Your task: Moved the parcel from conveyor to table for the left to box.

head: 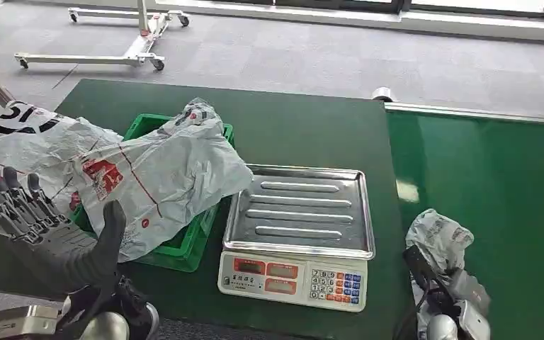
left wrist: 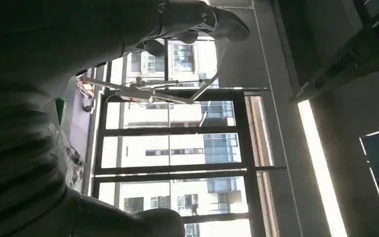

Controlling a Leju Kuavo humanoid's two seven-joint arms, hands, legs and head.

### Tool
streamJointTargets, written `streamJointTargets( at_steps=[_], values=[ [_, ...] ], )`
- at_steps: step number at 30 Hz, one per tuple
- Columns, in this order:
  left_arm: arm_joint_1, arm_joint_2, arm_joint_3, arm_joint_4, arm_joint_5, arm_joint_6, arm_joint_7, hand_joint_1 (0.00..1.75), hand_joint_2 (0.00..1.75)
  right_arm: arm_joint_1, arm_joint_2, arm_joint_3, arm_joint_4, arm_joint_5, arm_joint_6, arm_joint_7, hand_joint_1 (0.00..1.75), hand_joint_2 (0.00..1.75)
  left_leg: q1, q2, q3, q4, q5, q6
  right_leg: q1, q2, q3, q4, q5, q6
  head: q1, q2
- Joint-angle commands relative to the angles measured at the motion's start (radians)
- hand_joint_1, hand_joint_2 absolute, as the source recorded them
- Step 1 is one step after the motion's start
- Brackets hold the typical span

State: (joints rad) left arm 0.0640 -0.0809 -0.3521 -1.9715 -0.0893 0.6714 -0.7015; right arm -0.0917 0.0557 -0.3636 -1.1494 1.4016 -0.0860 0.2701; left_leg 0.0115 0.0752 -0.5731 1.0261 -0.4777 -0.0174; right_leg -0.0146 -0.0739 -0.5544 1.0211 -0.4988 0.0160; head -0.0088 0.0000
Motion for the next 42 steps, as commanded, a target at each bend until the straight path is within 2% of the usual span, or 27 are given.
streamJointTargets(
  at_steps=[1, 4, 5, 6, 9, 11, 15, 17, 21, 28, 30, 35, 36, 38, 40, 42],
  values=[
    [-0.019, 0.012, -0.011, 0.018, -0.007, 0.025, 0.003, 0.00, 1.75, 0.014, 0.068, 0.003, -0.252, -0.008, -0.383, -0.022, 1.75, 1.75, 0.000, -0.006, -0.003, -0.002, 0.002, 0.001, 0.000, 0.007, -0.003, -0.001, 0.002, -0.002, 0.000, 0.000],
    [-0.031, 0.003, -0.019, 0.036, -0.001, 0.016, 0.003, 0.00, 1.75, 0.073, 0.105, 0.001, -0.478, 0.005, -0.583, -0.066, 1.75, 1.75, -0.002, -0.004, -0.005, 0.001, 0.001, 0.000, -0.002, 0.006, -0.006, 0.002, 0.000, -0.001, 0.000, 0.000],
    [-0.038, -0.001, -0.023, 0.047, 0.000, 0.015, 0.003, 0.00, 1.75, 0.093, 0.118, 0.004, -0.545, 0.008, -0.612, -0.085, 1.75, 1.75, -0.002, -0.006, -0.006, 0.000, 0.001, 0.000, -0.002, 0.007, -0.007, 0.002, 0.001, -0.002, 0.000, 0.000],
    [-0.040, 0.000, -0.026, 0.050, 0.001, 0.017, 0.003, 0.00, 1.75, 0.098, 0.127, 0.003, -0.578, 0.010, -0.612, -0.097, 1.75, 1.75, -0.002, -0.007, -0.006, 0.000, 0.001, 0.001, -0.001, 0.002, -0.005, 0.001, 0.000, -0.001, 0.000, 0.000],
    [-0.049, 0.002, -0.036, 0.059, 0.006, 0.021, 0.003, 0.00, 1.75, 0.102, 0.166, -0.007, -0.692, 0.020, -0.612, -0.153, 1.75, 1.75, -0.002, -0.010, -0.005, -0.001, 0.001, 0.001, -0.001, 0.003, -0.005, 0.001, 0.000, -0.001, 0.000, 0.000],
    [-0.049, 0.001, -0.038, 0.062, 0.008, 0.021, 0.003, 0.00, 1.75, 0.099, 0.178, -0.012, -0.724, 0.024, -0.612, -0.173, 1.75, 1.75, -0.002, -0.005, -0.005, 0.000, 0.001, 0.000, -0.002, 0.002, -0.005, 0.002, 0.000, -0.001, 0.000, 0.000],
    [-0.049, 0.001, -0.038, 0.062, 0.008, 0.021, 0.003, 0.00, 1.75, 0.099, 0.178, -0.012, -0.724, 0.024, -0.612, -0.173, 1.75, 1.75, -0.001, -0.009, -0.006, -0.001, 0.002, 0.001, -0.001, 0.002, -0.005, 0.000, 0.001, -0.001, 0.000, 0.000],
    [-0.049, 0.001, -0.038, 0.062, 0.008, 0.021, 0.003, 0.00, 1.75, 0.099, 0.178, -0.012, -0.724, 0.024, -0.612, -0.173, 1.75, 1.75, -0.001, -0.005, -0.004, 0.000, 0.000, 0.001, -0.001, 0.001, -0.004, 0.000, 0.000, -0.001, 0.000, 0.000],
    [-0.049, 0.001, -0.038, 0.062, 0.008, 0.021, 0.003, 0.00, 1.75, 0.099, 0.178, -0.012, -0.724, 0.024, -0.612, -0.173, 1.75, 1.75, -0.002, -0.008, -0.004, -0.002, 0.002, 0.001, -0.002, 0.003, -0.004, -0.001, 0.001, -0.001, 0.000, 0.000],
    [-0.049, 0.001, -0.038, 0.062, 0.008, 0.021, 0.003, 0.00, 1.75, 0.099, 0.178, -0.012, -0.724, 0.024, -0.612, -0.173, 1.75, 1.75, -0.002, -0.005, -0.004, 0.000, 0.001, 0.000, -0.002, 0.001, -0.003, 0.000, 0.000, -0.001, 0.000, 0.000],
    [-0.049, 0.001, -0.038, 0.062, 0.008, 0.021, 0.003, 0.00, 1.75, 0.099, 0.178, -0.012, -0.724, 0.024, -0.612, -0.173, 1.75, 1.75, -0.001, -0.009, -0.004, -0.003, 0.002, 0.001, -0.001, 0.004, -0.003, -0.003, 0.002, -0.001, 0.000, 0.000],
    [-0.049, 0.001, -0.038, 0.062, 0.008, 0.021, 0.003, 0.00, 1.75, 0.099, 0.178, -0.012, -0.724, 0.024, -0.612, -0.173, 1.75, 1.75, -0.001, -0.009, -0.004, -0.003, 0.002, 0.001, -0.001, 0.005, -0.004, -0.003, 0.002, -0.002, 0.000, 0.000],
    [-0.049, 0.001, -0.038, 0.062, 0.008, 0.021, 0.003, 0.00, 1.75, 0.099, 0.178, -0.012, -0.724, 0.024, -0.612, -0.173, 1.75, 1.75, -0.001, -0.005, -0.004, 0.000, 0.001, 0.001, -0.001, 0.002, -0.003, -0.001, 0.001, -0.001, 0.000, 0.000],
    [-0.049, 0.001, -0.038, 0.062, 0.008, 0.021, 0.003, 0.00, 1.75, 0.099, 0.178, -0.012, -0.724, 0.024, -0.612, -0.173, 1.75, 1.75, -0.001, -0.009, -0.004, -0.003, 0.003, 0.001, -0.001, 0.005, -0.004, -0.003, 0.003, -0.002, 0.000, 0.000],
    [-0.049, 0.000, -0.041, 0.064, 0.011, 0.020, 0.003, 0.00, 1.75, 0.081, 0.229, -0.070, -0.776, -0.016, -0.612, -0.282, 1.75, 1.75, -0.001, -0.008, -0.004, -0.002, 0.002, 0.001, -0.002, 0.004, -0.004, -0.002, 0.001, -0.001, 0.000, 0.000],
    [-0.049, -0.009, -0.044, 0.071, 0.013, 0.010, 0.003, 0.00, 1.75, 0.036, 0.293, -0.180, -0.845, -0.131, -0.612, -0.486, 1.75, 1.75, -0.002, -0.011, -0.005, -0.002, 0.003, 0.001, -0.002, 0.005, -0.004, -0.002, 0.002, -0.002, 0.000, 0.000]
  ],
)
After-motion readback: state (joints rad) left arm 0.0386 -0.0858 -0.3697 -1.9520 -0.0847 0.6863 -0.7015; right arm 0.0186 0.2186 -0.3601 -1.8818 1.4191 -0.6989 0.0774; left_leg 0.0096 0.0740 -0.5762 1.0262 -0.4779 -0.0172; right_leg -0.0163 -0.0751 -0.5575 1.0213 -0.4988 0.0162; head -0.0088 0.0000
